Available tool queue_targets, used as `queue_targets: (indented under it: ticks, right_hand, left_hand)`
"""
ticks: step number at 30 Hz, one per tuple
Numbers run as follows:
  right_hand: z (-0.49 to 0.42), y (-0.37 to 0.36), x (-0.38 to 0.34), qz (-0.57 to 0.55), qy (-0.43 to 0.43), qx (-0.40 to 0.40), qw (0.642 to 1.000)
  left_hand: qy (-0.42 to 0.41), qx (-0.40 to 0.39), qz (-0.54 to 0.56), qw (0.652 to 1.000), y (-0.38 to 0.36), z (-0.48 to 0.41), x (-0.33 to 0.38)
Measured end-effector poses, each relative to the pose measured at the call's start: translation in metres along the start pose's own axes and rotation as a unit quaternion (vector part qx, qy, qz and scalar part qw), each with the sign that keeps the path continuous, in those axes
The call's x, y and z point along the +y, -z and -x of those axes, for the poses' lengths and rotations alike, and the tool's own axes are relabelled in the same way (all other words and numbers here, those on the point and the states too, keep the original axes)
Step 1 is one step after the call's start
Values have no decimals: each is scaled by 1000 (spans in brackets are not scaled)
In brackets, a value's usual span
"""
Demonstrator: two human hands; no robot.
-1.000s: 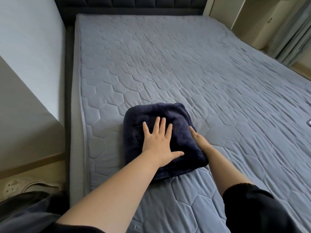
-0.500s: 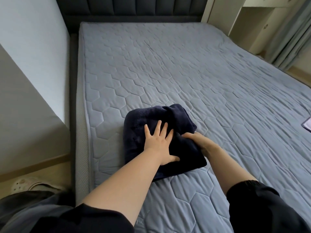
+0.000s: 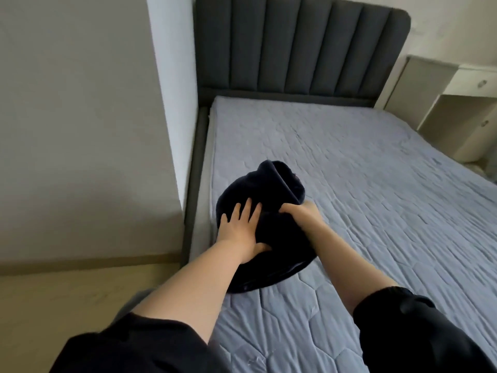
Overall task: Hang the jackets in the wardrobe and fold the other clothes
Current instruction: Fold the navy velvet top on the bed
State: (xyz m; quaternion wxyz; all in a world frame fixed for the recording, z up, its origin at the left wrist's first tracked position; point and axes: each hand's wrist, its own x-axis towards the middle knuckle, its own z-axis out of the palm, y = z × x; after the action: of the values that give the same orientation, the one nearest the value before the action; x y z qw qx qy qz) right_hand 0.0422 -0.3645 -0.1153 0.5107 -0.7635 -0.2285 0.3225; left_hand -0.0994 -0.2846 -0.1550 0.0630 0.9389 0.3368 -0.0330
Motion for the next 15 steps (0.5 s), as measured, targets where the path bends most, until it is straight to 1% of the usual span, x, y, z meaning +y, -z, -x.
queue_targets:
  ticks: [3, 7, 9, 12, 15]
  right_hand:
    - [10, -61, -43, 81, 110, -59, 989]
    - [27, -168, -88, 174, 212, -138, 952]
    - [38, -229, -102, 200, 242, -171, 934]
    - [54, -330, -109, 223, 266, -224, 910]
    - [67, -435, -108, 250, 291, -256, 887]
  left_hand:
    - [64, 47, 35, 996, 9, 26, -56]
    - [155, 108, 120, 975, 10, 71, -142]
    - [202, 128, 136, 961, 5, 97, -191]
    - [264, 143, 119, 946, -7, 137, -275]
    - [304, 124, 109, 938, -28, 176, -364]
